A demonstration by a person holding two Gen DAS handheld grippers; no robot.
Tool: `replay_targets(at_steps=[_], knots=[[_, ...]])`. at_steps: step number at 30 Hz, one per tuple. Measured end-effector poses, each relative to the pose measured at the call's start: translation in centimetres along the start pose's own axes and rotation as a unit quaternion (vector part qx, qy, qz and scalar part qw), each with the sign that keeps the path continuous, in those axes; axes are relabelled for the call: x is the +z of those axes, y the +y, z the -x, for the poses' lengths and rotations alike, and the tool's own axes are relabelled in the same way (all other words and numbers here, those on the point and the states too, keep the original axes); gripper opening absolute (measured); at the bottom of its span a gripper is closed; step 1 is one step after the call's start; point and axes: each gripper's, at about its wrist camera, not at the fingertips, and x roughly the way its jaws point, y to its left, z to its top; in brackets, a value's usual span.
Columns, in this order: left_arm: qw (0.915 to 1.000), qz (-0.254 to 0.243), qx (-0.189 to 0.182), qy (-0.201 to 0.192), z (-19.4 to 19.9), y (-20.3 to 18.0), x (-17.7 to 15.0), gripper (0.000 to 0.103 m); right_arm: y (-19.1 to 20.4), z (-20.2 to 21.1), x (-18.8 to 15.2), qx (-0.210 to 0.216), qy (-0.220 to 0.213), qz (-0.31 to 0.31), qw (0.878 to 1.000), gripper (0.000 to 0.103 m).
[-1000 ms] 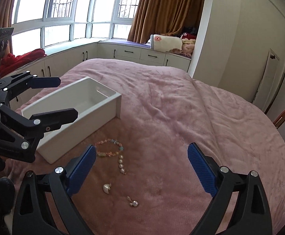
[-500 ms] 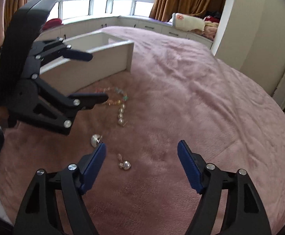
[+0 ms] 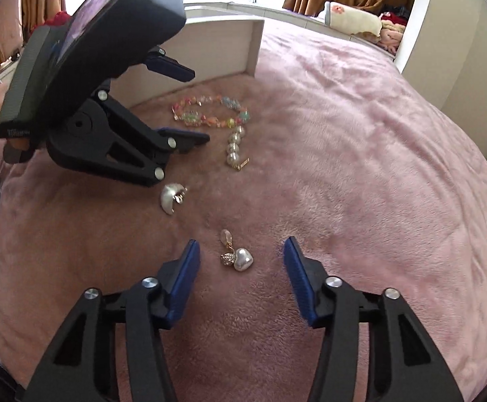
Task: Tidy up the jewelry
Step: 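Grasp the pearl drop earring with the right tool while the left tool grasps the pastel bracelet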
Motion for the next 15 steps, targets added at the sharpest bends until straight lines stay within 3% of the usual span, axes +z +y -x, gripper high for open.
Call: replay_targets(at_steps=[6,8,13,15], knots=[[0.9998,0.0,-0.003,0.02,-1.9,-0.1,-0.3,0.06,-0.4,-0.5,0.0,0.0,0.002,-0.009,1.0,0.037],[0.9998,-0.009,-0.001,0.016,-2.1,-0.5,-0.4,0.046,-0.7,-0.5,0.1,0.001,0.001,-0.015,1.0,0.033],[0.9995,-0.026,-0.006,0.016,-2.2,-1.3,-0.3,0.025,-1.1,-0.2,0.1,0.006,-0.005,-0.029,1.0,0.02],[0.9995,-0.026,-0.005,0.015,-2.2,-1.3,-0.2,0.024,-1.2,-0.1,0.1,0.008,-0.008,-0.032,0.999,0.019]])
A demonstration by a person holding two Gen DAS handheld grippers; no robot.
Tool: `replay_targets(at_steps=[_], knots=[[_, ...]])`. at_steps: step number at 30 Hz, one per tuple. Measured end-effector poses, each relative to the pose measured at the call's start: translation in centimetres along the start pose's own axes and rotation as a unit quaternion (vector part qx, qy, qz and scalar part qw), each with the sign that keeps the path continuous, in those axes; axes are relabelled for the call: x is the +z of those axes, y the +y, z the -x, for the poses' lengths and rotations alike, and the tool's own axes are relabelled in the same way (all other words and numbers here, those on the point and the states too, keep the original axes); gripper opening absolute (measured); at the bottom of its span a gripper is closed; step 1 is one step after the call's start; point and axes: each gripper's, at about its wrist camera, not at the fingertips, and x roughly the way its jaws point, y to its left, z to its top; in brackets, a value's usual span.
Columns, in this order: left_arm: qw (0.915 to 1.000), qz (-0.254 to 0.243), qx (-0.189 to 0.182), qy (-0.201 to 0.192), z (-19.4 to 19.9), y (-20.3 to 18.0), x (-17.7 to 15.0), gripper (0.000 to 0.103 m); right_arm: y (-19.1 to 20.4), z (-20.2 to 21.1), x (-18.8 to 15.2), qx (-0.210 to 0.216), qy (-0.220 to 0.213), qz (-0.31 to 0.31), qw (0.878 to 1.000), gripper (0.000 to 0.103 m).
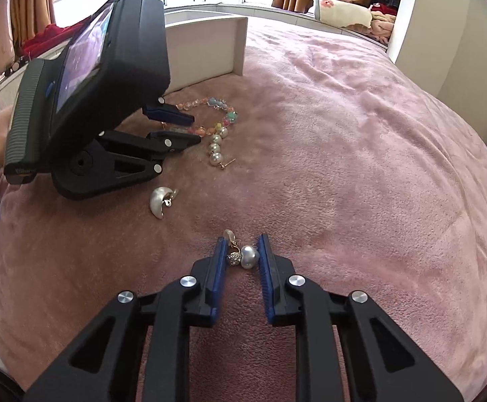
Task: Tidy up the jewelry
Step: 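Grasp the pearl drop earring with the right tool while the left tool grasps the pastel bracelet, then carry the pastel bracelet and pearl earring into the tray and open both tools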
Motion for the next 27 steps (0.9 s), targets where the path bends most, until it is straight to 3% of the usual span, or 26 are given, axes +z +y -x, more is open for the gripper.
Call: replay_targets(at_steps=[6,8,18,27], knots=[[1.0,-0.001,0.004,0.001,0.0,0.0,-0.1,0.022,0.0,0.0,-0.1,0.001,-0.001,-0.006,1.0,0.019],[1.0,0.005,0.006,0.001,0.1,0.1,-0.1,0.016,0.1,0.0,-0.1,0.0,-0.001,-0.006,1.0,0.019],[0.9996,0.027,-0.011,-0.007,1.8,0.8,0.0,0.016,0.1,1.5,0.4,0.011,-0.02,-0.011,1.0,0.019],[0.9961,0.067,-0.033,-0.048,6.0,1.8,1.9,0.016,-0.4,4.9,2.3,-0.003,-0.048,-0.016,0.999,0.019]])
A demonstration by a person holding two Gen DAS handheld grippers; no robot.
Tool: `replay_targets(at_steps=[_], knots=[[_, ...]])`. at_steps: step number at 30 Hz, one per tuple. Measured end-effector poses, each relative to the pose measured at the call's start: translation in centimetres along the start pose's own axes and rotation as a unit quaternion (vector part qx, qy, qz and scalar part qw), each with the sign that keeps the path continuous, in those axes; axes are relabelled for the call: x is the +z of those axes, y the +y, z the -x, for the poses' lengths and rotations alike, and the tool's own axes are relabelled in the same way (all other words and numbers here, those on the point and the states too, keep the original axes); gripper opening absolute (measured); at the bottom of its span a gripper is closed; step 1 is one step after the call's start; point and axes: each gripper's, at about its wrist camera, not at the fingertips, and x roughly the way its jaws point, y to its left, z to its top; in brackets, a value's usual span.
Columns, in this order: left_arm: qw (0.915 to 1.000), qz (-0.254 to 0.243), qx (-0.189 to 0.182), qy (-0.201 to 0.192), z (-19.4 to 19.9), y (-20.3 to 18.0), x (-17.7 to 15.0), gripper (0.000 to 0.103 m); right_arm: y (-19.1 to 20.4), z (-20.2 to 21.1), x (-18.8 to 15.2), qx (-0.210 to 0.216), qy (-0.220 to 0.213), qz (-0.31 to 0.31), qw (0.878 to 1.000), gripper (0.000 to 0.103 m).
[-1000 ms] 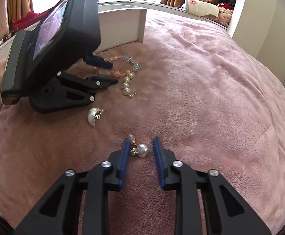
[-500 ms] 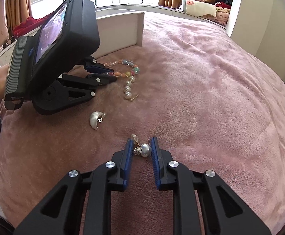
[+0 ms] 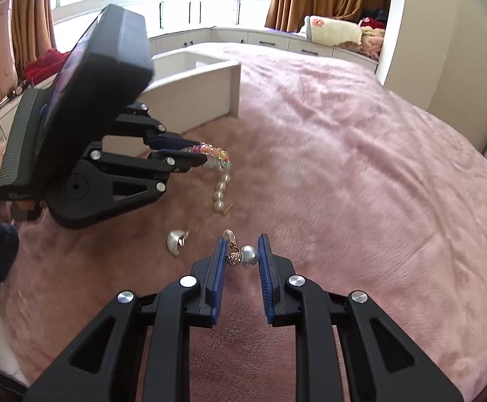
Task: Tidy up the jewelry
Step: 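Carry the pastel bracelet and pearl earring into the tray and open both tools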
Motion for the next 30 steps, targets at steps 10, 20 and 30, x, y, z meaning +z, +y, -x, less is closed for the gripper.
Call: replay_targets(at_steps=[10,20,30], knots=[[0.9955,0.06,-0.046,-0.056,6.4,2.3,3.1,0.016,0.2,5.1,4.1,-0.02,-0.044,0.003,0.999,0.019],[0.9865,0.104,-0.045,-0.118,13.2,8.1,4.6,0.016,2.6,8.5,9.0,-0.028,-0.081,0.019,0.996,0.019],[0.9852,0.125,0.008,-0.117,15.7,15.8,1.8,0.016,6.8,8.6,16.1,-0.005,-0.122,0.045,0.992,0.019]])
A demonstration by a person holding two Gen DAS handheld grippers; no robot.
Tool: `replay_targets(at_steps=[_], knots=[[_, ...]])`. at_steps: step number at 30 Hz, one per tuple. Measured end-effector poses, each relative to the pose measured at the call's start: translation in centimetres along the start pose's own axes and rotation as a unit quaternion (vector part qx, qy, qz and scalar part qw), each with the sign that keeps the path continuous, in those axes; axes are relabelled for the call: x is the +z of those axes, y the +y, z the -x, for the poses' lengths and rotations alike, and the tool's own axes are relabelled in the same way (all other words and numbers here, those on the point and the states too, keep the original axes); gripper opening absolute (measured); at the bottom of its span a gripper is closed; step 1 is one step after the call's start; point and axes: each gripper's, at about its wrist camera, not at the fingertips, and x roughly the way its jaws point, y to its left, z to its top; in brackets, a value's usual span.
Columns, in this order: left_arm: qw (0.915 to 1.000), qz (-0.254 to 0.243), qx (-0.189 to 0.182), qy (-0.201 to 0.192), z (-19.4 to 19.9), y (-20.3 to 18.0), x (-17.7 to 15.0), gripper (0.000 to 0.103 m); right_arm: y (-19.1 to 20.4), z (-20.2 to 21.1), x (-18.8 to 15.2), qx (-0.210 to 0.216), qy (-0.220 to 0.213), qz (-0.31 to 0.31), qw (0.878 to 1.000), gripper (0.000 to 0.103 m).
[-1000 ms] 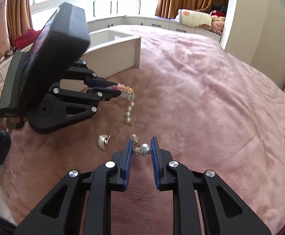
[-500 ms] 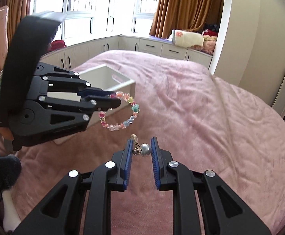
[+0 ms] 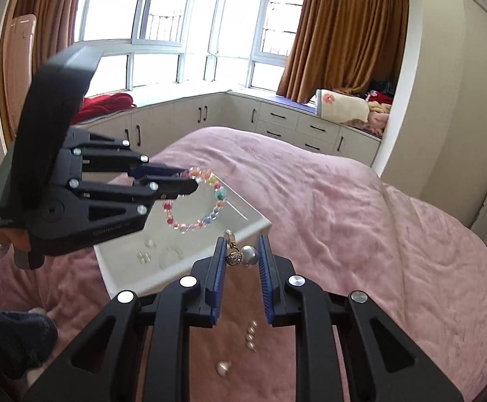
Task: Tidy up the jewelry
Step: 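Carry the pastel bracelet and pearl earring into the tray and open both tools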
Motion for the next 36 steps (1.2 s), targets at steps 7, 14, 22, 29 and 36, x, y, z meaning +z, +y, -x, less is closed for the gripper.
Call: replay_targets(at_steps=[7,14,22,29,36], knots=[[0.9973,0.042,0.015,0.058,-1.9,6.3,-3.5,0.016,2.6,-4.4,3.5,0.025,0.001,-0.007,1.0,0.019],[0.9857,0.104,0.01,0.132,-5.5,11.1,-8.2,0.016,4.5,-11.1,4.2,0.042,0.047,-0.03,0.998,0.02],[0.9744,0.13,-0.013,0.183,-8.6,12.3,-11.6,0.016,6.0,-18.0,2.3,0.055,0.112,-0.043,0.991,0.02],[0.9717,0.112,-0.015,0.207,-9.3,11.6,-13.3,0.016,8.0,-22.7,1.1,0.049,0.171,-0.043,0.983,0.02],[0.9725,0.099,-0.019,0.21,-9.3,10.9,-13.4,0.021,8.7,-24.9,0.6,0.027,0.208,-0.038,0.977,0.02]])
